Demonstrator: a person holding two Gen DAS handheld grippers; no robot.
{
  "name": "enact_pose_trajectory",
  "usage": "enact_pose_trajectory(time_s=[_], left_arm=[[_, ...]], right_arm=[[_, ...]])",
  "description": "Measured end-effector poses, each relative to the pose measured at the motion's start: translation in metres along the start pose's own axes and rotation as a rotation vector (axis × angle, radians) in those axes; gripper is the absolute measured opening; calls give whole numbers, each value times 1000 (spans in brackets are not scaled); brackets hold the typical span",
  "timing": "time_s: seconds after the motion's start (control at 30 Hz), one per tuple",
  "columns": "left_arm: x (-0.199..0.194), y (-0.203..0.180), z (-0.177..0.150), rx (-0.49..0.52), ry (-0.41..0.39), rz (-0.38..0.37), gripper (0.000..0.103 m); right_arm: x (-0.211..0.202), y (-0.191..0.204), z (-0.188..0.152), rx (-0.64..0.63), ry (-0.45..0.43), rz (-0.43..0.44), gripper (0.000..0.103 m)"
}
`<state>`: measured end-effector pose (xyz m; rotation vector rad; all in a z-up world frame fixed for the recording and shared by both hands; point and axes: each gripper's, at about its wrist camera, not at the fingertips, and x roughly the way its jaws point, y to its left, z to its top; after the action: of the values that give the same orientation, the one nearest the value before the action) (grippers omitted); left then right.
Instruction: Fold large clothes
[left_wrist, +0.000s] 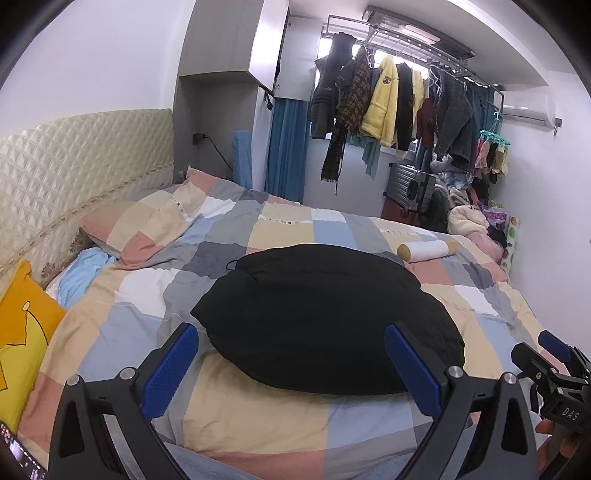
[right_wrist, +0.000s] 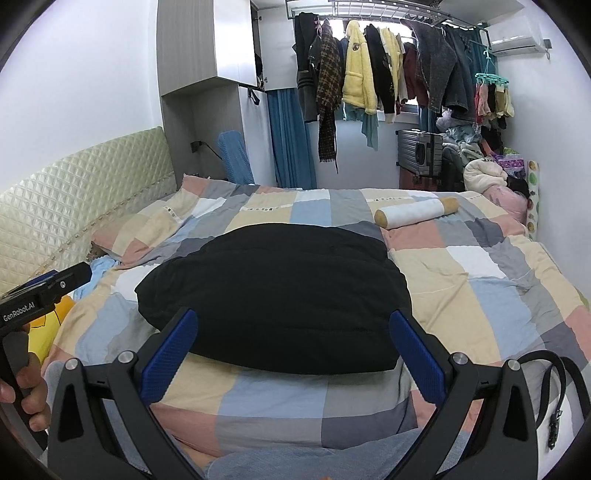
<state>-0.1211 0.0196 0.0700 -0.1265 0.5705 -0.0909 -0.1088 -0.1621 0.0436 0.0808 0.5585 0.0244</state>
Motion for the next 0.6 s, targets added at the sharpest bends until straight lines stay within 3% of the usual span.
enact_pose_trajectory(time_s=[0.6], left_arm=[[1,-7,-3,8,11,-33,102]], right_arm=[[-1,-1,-1,2,0,-2,103]])
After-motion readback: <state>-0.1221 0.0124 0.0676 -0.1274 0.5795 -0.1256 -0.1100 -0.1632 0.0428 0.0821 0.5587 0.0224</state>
